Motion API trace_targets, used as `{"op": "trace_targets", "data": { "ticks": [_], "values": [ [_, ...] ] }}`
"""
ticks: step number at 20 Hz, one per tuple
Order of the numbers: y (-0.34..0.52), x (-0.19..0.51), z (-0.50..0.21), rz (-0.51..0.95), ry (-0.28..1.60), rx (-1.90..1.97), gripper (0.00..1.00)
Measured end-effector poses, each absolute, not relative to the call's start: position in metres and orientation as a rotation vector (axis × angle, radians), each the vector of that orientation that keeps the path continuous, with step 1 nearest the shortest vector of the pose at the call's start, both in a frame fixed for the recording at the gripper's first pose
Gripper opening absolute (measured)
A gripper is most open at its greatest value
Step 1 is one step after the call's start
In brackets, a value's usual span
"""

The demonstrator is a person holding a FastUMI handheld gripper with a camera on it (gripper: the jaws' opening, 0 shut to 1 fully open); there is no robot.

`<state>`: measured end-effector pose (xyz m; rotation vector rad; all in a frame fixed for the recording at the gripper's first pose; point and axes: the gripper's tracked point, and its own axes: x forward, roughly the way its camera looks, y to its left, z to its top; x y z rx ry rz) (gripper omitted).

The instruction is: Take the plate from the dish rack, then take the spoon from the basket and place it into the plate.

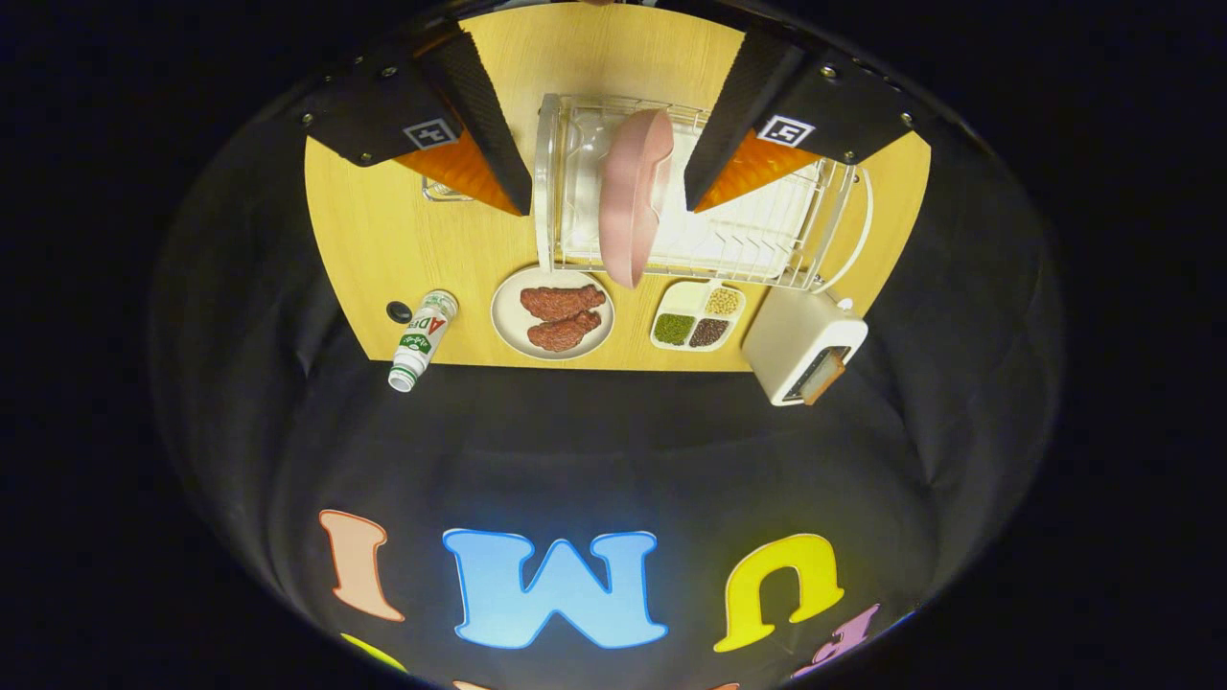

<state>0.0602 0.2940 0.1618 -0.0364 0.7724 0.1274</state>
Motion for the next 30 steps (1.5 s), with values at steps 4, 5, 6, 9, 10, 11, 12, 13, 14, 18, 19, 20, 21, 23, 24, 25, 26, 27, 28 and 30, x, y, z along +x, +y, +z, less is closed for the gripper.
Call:
{"op": "trace_targets", "data": {
  "ticks": [4,5,6,9,10,11,12,13,14,18,19,20,21,23,24,25,26,27,28,30],
  "values": [
    [0.290,0.075,0.146,0.058,0.855,-0.118,0.98],
    [0.292,0.078,0.143,0.046,0.870,-0.130,0.98],
    [0.291,0.079,0.139,0.027,0.884,-0.150,0.97],
    [0.291,0.088,0.129,-0.063,0.918,-0.194,0.94],
    [0.293,0.088,0.124,-0.096,0.927,-0.196,0.83],
    [0.295,0.089,0.118,-0.119,0.932,-0.212,0.79],
    [0.294,0.091,0.113,-0.143,0.929,-0.240,0.79],
    [0.288,0.093,0.110,-0.174,0.925,-0.275,0.79],
    [0.287,0.093,0.110,-0.201,0.924,-0.299,0.67],
    [0.285,0.095,0.095,-0.271,0.949,-0.247,0.19],
    [0.283,0.097,0.093,-0.283,0.947,-0.221,0.19],
    [0.283,0.098,0.093,-0.286,0.940,-0.207,0.18],
    [0.285,0.095,0.093,-0.294,0.946,-0.208,0.18],
    [0.290,0.096,0.096,-0.288,0.959,-0.250,0.12],
    [0.294,0.096,0.099,-0.285,0.967,-0.277,0.07],
    [0.297,0.097,0.101,-0.286,0.969,-0.301,0.07],
    [0.299,0.097,0.104,-0.295,0.970,-0.325,0.07],
    [0.300,0.096,0.108,-0.311,0.974,-0.343,0.07],
    [0.301,0.097,0.113,-0.328,0.971,-0.364,0.07],
    [0.305,0.101,0.124,-0.351,0.963,-0.409,0.07]
  ]
}}
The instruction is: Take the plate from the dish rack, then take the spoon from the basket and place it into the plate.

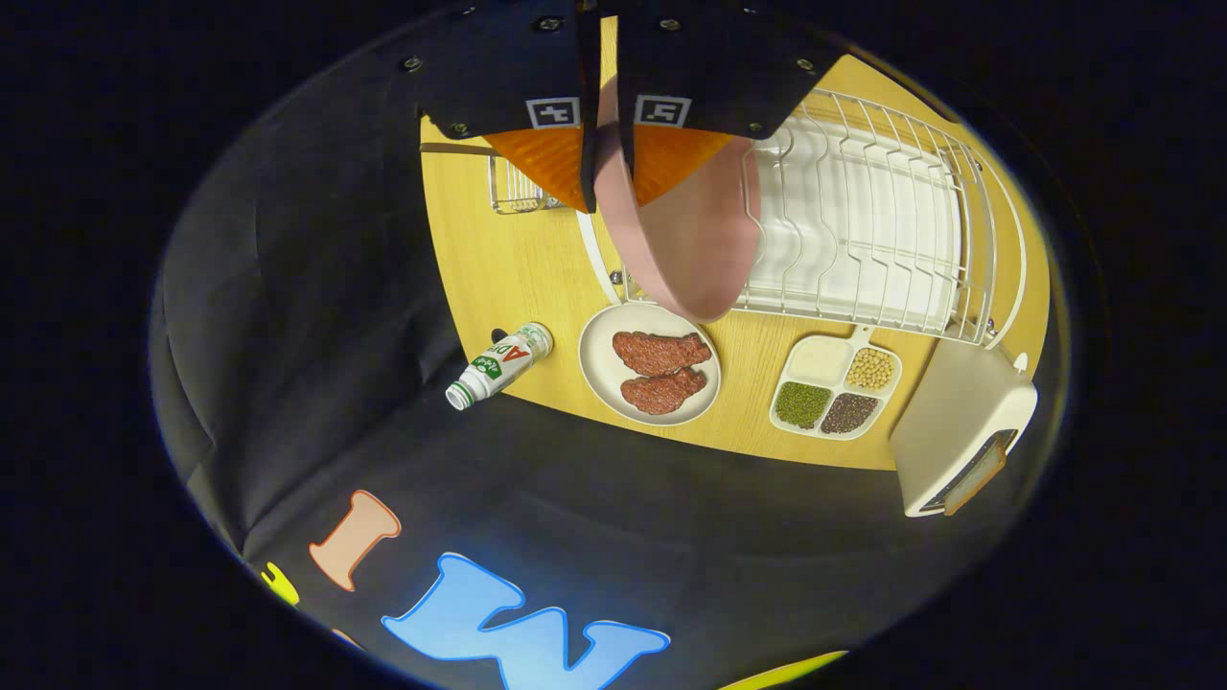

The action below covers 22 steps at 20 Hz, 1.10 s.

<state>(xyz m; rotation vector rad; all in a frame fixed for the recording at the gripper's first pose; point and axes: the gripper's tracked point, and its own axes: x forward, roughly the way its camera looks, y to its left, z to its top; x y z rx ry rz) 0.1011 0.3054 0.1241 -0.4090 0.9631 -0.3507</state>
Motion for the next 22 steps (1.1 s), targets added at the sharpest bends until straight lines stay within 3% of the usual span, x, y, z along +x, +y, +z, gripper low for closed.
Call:
{"op": "trace_targets", "data": {
  "ticks": [7,13,22],
  "values": [
    [0.294,0.101,0.150,-0.405,0.934,-0.407,0.07],
    [0.280,0.088,0.188,-0.326,0.881,-0.275,0.07],
    [0.230,0.008,0.207,-0.189,0.850,-0.061,0.07]
  ]
}}
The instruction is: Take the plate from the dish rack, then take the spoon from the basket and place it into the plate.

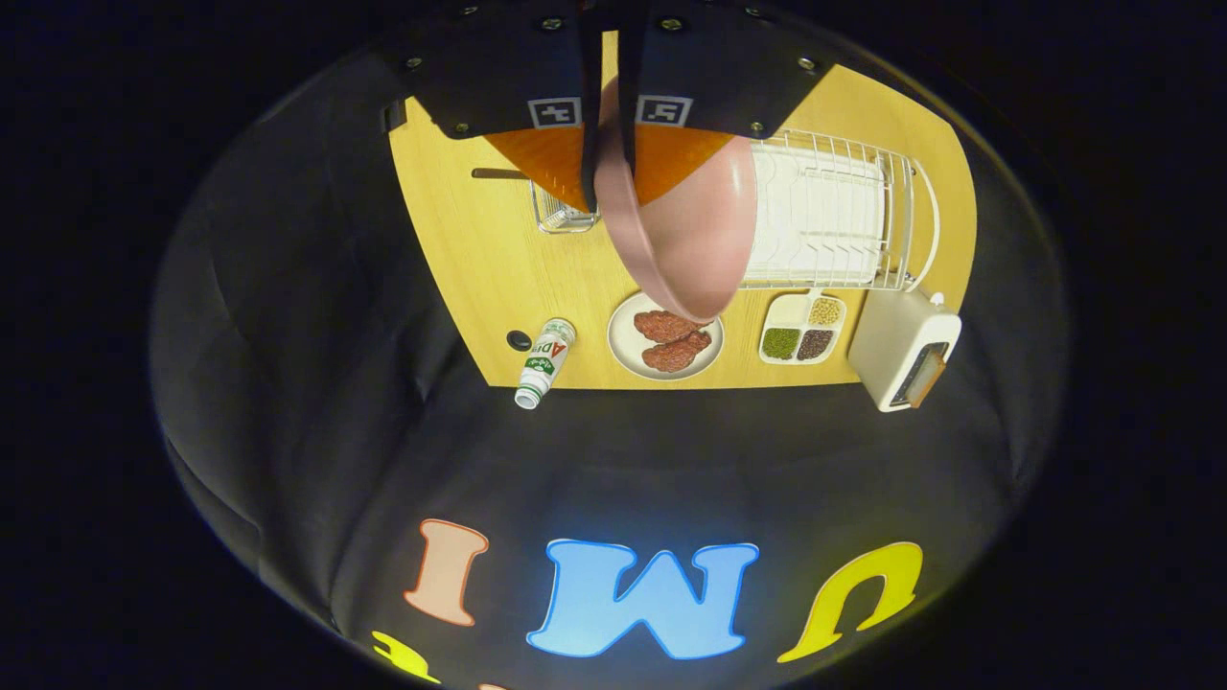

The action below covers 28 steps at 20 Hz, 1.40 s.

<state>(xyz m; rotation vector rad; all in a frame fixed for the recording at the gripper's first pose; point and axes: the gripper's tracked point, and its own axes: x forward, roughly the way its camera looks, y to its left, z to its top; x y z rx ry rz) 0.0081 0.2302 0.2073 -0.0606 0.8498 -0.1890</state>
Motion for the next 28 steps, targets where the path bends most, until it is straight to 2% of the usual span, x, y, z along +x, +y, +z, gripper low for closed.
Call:
{"op": "trace_targets", "data": {
  "ticks": [4,10,15,21,28],
  "values": [
    [0.209,-0.031,0.194,-0.099,0.858,0.029,0.06],
    [0.174,-0.082,0.154,-0.061,0.918,0.059,0.06],
    [0.184,-0.117,0.098,0.052,0.980,0.127,0.06],
    [0.211,-0.135,0.021,0.149,1.110,0.199,0.06],
    [0.230,-0.124,-0.021,0.242,1.135,0.262,0.07]
  ]
}}
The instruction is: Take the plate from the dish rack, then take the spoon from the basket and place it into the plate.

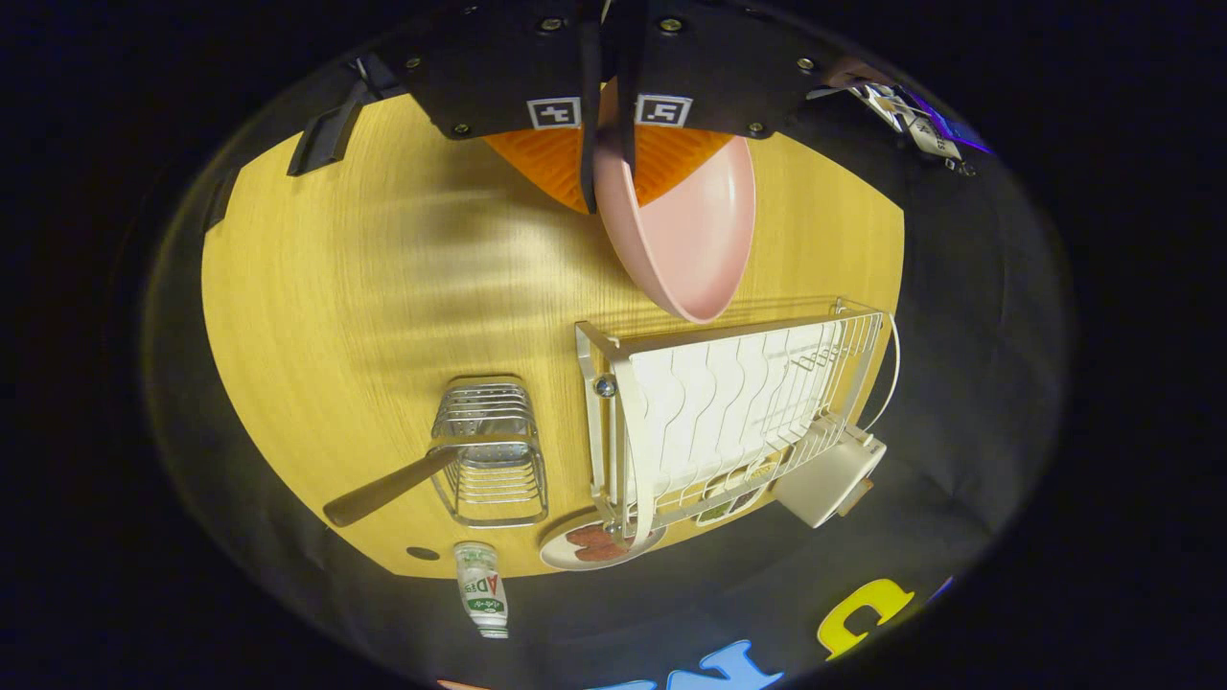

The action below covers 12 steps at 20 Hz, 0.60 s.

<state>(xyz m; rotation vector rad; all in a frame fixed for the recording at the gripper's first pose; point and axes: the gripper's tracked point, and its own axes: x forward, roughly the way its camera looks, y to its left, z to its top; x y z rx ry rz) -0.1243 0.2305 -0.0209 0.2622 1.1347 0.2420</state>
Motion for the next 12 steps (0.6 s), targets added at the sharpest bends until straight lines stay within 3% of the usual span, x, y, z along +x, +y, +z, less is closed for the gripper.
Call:
{"op": "trace_targets", "data": {
  "ticks": [7,12],
  "values": [
    [0.235,-0.117,-0.052,0.306,1.151,0.350,0.06],
    [0.224,-0.110,-0.052,0.297,1.112,0.358,0.12]
  ]
}}
